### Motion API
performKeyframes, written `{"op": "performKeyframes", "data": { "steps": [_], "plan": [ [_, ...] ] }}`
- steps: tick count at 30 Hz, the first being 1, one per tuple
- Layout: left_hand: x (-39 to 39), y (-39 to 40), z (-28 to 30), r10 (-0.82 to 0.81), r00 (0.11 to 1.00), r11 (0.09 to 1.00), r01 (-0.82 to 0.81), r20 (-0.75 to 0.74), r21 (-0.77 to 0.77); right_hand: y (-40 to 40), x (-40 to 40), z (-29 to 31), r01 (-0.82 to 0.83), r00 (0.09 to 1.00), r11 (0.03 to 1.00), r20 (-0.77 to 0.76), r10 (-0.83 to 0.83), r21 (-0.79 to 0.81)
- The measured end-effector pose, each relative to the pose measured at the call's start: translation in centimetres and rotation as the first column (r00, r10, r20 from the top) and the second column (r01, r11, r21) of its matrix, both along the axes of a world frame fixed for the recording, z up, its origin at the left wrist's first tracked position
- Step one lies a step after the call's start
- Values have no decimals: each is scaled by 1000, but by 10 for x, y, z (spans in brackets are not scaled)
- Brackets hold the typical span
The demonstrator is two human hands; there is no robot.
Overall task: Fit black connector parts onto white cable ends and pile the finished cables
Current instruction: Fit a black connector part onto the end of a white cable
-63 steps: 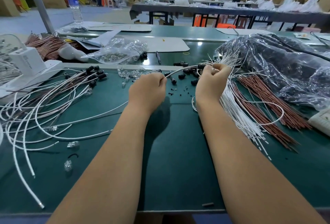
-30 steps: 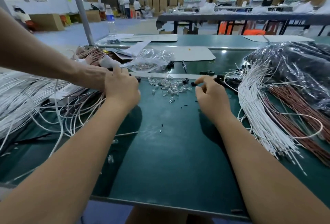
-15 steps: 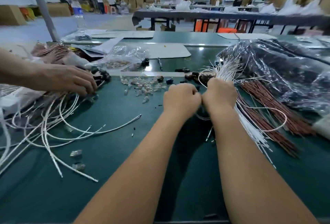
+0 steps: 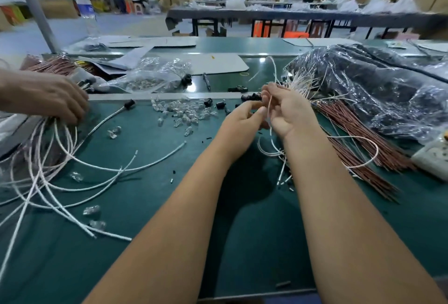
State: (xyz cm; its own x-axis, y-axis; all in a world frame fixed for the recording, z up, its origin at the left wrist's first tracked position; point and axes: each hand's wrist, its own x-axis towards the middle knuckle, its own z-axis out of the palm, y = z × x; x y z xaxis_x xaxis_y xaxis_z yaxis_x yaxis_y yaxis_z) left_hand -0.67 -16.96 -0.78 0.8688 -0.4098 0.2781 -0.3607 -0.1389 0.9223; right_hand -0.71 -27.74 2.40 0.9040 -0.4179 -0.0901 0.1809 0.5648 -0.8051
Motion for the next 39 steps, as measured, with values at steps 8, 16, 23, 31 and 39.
{"op": "performKeyframes", "data": {
  "steps": [8, 16, 23, 31, 39],
  "plan": [
    [-3, 3, 2, -89, 996, 996, 89, -16, 0, -7, -6, 1, 33, 988, 999, 148, -37, 30],
    [15, 21, -1, 182, 970, 978, -196, 163, 76, -2, -3, -6, -159, 976, 940, 96, 196, -301],
    [18, 31, -4, 155, 932, 915, -261, 329, 309, 6, 10, -27, 153, 983, 495, 80, -165, -855],
    [21, 36, -11, 145, 913, 866, -304, 382, 398, 5, 20, -39, -191, 961, -8, -186, -205, -981],
    [21, 38, -8, 178, 952, 938, -241, 249, 251, 3, 18, -36, -4, 982, 499, -97, -160, -867]
  ]
}}
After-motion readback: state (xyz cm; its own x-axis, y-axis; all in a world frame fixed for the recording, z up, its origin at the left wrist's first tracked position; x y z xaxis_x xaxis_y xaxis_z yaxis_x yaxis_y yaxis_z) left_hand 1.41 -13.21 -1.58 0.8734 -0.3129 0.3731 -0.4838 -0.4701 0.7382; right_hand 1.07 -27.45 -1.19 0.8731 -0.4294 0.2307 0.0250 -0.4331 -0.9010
